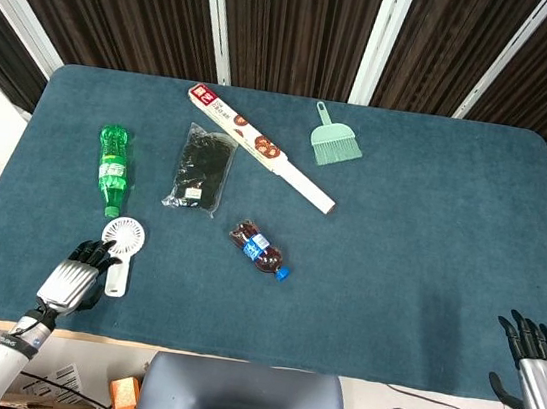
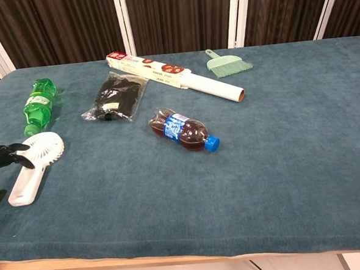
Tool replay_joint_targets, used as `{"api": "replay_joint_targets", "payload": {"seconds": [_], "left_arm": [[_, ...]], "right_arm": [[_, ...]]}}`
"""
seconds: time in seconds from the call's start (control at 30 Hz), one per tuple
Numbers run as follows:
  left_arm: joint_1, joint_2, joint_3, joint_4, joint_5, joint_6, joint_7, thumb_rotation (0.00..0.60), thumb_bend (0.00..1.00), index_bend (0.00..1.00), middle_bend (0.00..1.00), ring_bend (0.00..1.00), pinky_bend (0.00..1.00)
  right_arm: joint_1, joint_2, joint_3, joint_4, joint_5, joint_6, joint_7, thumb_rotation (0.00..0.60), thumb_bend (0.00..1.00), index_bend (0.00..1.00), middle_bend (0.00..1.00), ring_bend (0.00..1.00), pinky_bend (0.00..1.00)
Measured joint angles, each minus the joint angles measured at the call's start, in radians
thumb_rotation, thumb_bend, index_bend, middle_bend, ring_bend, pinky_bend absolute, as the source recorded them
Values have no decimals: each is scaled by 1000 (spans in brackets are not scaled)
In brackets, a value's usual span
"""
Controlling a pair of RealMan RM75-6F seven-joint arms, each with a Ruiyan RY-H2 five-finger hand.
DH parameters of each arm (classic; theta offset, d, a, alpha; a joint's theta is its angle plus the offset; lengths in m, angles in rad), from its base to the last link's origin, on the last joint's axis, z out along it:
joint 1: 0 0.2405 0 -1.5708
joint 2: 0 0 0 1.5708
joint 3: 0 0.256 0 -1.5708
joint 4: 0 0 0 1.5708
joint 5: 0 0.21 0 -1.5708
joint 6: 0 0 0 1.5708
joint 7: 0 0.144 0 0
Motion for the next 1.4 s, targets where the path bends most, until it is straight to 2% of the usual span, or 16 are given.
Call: {"api": "replay_joint_targets", "payload": {"seconds": [0.23,0.43,0.57,0.8,0.93,1.13,1.4], "left_arm": [[-6,9,8,-12,-10,-31,-6,600,580,263,0,0,83],[-22,46,22,-63,-26,-94,-24,600,601,332,0,0,82],[-26,61,24,-80,-21,-90,-32,600,610,330,0,0,83],[-10,49,13,-48,61,42,-84,600,599,251,0,0,83],[3,41,11,-12,127,123,-137,600,598,250,0,0,83],[28,54,21,-25,159,183,-132,600,598,241,0,0,83],[77,101,43,-112,191,271,-82,600,543,44,0,0,83]], "right_arm": [[0,-1,2,1,3,-1,0,600,286,0,0,0,0],[2,-3,3,3,8,-8,-4,600,286,0,0,0,0],[2,-3,3,2,8,-7,-4,600,286,0,0,0,0],[1,-3,4,1,8,-7,-5,600,286,0,0,0,0],[0,-4,5,0,8,-4,-5,600,285,0,0,0,0],[2,-6,6,-1,13,-9,-12,600,286,0,0,0,0],[-1,-6,6,0,13,-6,-13,600,286,0,0,0,0]]}}
